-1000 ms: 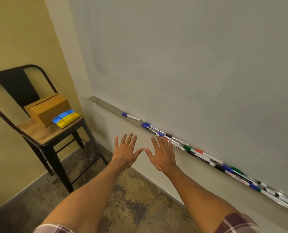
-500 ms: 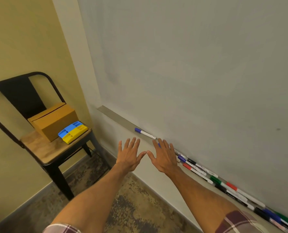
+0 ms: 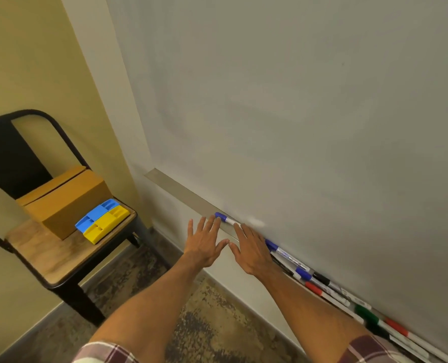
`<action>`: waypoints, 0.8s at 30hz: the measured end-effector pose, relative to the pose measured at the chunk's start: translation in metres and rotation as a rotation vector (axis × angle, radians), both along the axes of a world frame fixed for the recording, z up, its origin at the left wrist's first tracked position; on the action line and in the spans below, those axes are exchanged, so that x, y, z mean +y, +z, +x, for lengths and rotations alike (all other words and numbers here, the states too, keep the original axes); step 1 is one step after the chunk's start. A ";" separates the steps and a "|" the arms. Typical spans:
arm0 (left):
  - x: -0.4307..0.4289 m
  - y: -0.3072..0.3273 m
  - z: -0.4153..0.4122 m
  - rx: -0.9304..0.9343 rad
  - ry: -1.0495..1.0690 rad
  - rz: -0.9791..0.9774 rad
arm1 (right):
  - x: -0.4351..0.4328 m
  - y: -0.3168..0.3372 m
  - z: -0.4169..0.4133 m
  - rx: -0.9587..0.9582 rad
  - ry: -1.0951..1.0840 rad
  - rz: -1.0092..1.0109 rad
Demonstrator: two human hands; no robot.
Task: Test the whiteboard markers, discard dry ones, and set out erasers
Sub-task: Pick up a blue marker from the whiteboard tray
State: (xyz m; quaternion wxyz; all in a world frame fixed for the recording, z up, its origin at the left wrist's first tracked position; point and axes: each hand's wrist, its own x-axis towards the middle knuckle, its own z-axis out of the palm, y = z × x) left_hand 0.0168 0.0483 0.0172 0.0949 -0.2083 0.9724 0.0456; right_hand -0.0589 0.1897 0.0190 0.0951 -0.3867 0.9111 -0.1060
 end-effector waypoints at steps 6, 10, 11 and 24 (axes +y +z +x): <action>-0.032 -0.014 -0.015 -0.018 -0.075 0.026 | -0.020 -0.014 -0.005 -0.050 -0.046 0.029; -0.046 -0.025 -0.026 -0.032 -0.126 0.053 | -0.030 -0.021 -0.006 -0.016 -0.099 0.041; -0.048 -0.027 -0.028 -0.033 -0.140 0.062 | -0.033 -0.022 -0.005 0.005 -0.114 0.033; -0.066 -0.031 -0.031 -0.040 -0.270 0.104 | -0.067 -0.023 -0.008 0.062 -0.321 0.025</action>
